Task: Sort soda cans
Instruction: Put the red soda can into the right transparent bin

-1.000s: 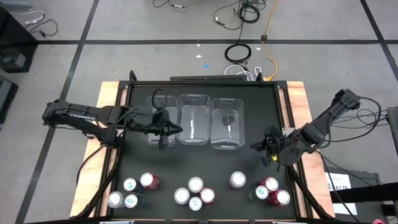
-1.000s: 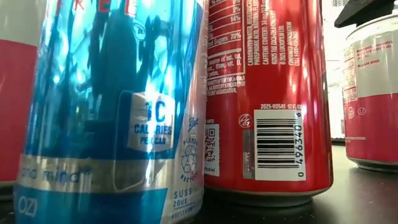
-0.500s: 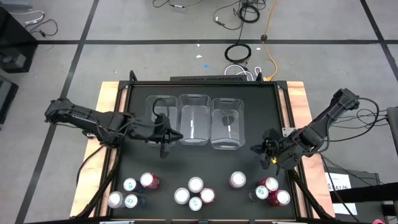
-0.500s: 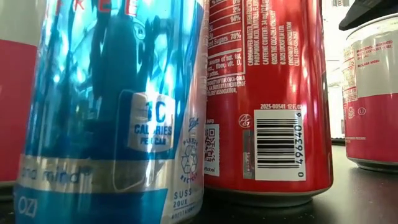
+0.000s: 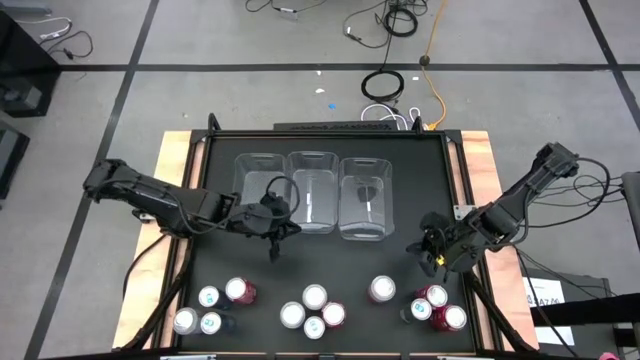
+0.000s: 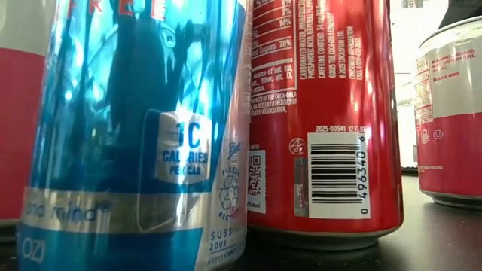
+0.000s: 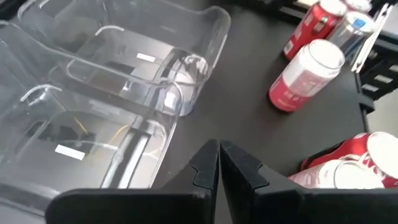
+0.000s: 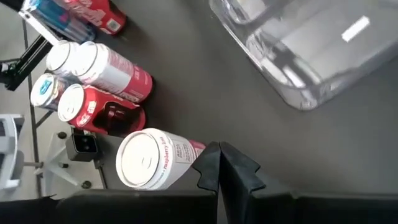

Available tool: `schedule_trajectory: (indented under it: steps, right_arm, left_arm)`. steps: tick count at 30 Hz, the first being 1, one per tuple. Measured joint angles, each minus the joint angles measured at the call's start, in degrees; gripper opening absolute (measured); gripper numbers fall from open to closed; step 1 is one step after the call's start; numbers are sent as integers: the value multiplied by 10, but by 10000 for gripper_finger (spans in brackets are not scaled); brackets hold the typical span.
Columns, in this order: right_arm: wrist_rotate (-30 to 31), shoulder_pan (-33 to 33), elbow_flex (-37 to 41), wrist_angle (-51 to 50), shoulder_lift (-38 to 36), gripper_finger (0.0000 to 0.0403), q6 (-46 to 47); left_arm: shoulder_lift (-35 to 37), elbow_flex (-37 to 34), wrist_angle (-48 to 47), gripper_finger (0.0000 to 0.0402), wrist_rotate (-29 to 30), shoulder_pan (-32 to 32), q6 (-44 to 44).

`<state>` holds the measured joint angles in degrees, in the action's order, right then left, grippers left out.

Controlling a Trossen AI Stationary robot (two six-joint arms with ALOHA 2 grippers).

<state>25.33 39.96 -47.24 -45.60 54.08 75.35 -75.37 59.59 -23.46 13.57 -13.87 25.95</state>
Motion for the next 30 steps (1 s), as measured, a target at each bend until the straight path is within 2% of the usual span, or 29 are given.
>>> schedule_trajectory:
  steps: [3,6,13,16,23,30]
  right_arm:
    - [-19,-15,-1,-4,2,0,20]
    - [-34,-29,-37,-49,26,0,24]
    - [-128,-59,-210,-301,139,0,66]
    - [-180,-59,-262,-367,174,0,80]
    - [-289,-42,-277,-370,198,16,67]
    - [-312,-19,-277,-369,201,72,83]
  left_arm:
    - [-7,0,0,27,0,0,-25]
    - [-9,0,-3,27,0,0,-40]
    - [-8,0,-2,27,0,0,-58]
    - [-8,0,-2,27,0,0,-67]
    - [-8,0,-2,27,0,0,-105]
    - [-8,0,-2,27,0,0,-115]
